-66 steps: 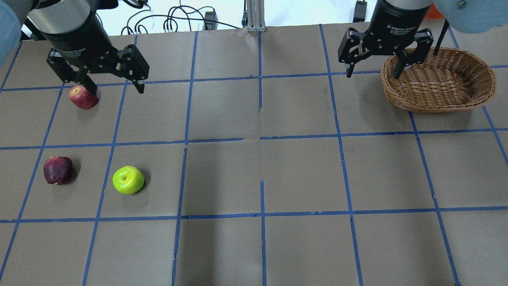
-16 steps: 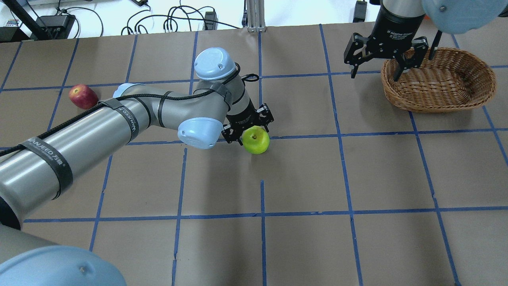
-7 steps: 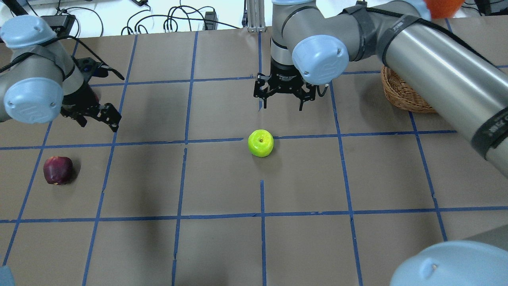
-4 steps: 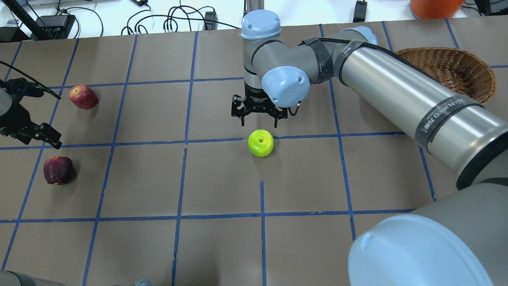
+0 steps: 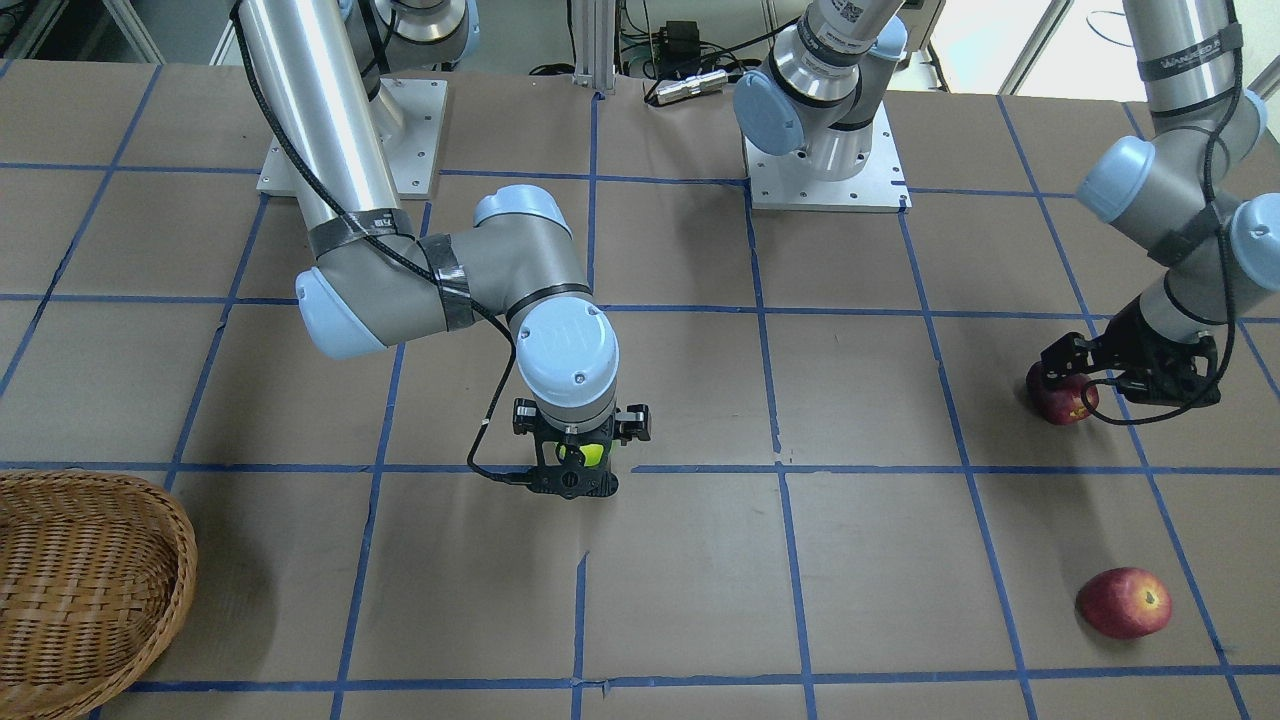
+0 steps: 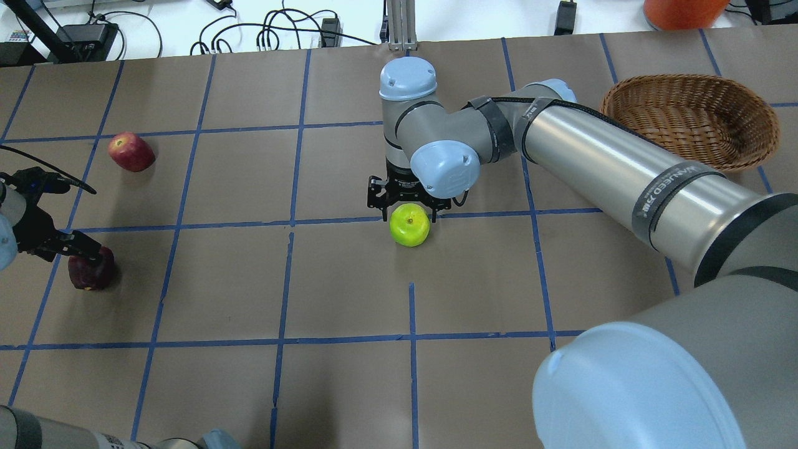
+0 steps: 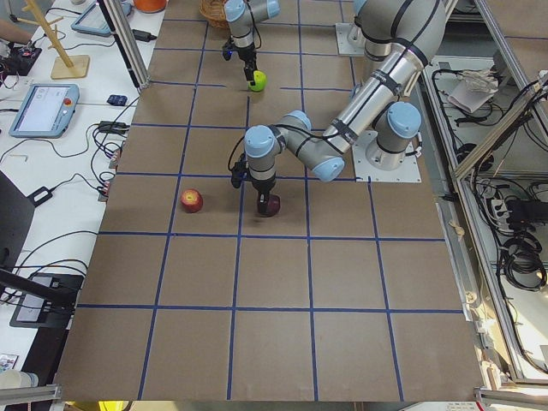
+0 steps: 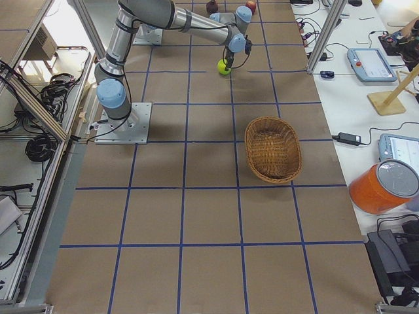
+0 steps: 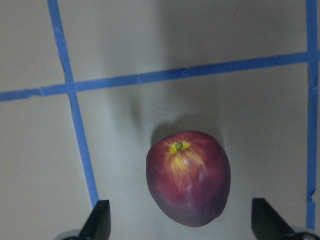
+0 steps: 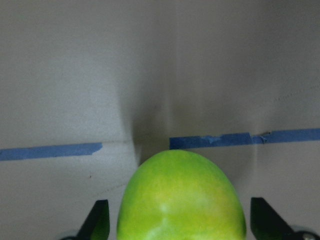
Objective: Put all apples into basket
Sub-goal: 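Close the right gripper on the green apple while the left grasps the dark red apple, then carry the green apple into the basket with the right gripper and release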
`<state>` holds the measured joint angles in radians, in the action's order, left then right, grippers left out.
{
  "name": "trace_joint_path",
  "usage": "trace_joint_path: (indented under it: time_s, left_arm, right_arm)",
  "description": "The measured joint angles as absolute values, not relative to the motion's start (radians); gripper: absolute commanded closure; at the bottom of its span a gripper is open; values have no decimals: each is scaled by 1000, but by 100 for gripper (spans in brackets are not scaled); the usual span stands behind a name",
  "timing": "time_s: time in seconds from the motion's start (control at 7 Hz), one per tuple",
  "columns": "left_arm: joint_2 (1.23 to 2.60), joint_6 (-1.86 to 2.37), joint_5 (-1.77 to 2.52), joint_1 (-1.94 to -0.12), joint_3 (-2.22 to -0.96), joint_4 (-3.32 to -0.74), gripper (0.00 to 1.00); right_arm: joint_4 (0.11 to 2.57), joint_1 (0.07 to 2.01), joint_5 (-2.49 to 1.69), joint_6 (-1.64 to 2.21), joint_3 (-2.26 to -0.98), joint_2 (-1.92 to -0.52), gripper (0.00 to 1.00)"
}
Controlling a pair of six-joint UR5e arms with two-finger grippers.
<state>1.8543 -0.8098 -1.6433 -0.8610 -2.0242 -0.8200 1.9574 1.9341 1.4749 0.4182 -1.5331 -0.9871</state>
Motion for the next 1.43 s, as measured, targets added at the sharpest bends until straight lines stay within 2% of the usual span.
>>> trace_joint_path:
  time_s: [0.14, 0.29, 0.43, 0.57, 0.71, 1.14, 1.43]
  left_arm:
    - [1871, -811, -1640, -860, -2063, -752, 0]
    - [1881, -812, -1638, -859, -2080, -724, 0]
    - [1887, -813, -1637, -859, -2085, -713, 20]
    - [1889, -814, -1628, -859, -2082, -710, 74]
    - [1888, -812, -1614, -861, -2079, -710, 90]
    - [1861, -758, -1607, -940, -2045, -750, 92]
    - [1829, -589, -1608, -1073, -2008, -854, 91]
  right_arm:
    - [1984, 1934, 1476, 417, -1546, -982, 99]
    - [2002, 1933, 1480, 421, -1549, -979, 100]
    - [2009, 1928, 1482, 428, -1547, -993, 100]
    - [1987, 1910, 1484, 428, -1545, -1036, 100]
    - [1916, 1863, 1497, 420, -1541, -1097, 100]
    - [1724, 1559, 1643, 226, -1530, -1246, 100]
    - [1786, 1320, 1698, -36, -1501, -1236, 100]
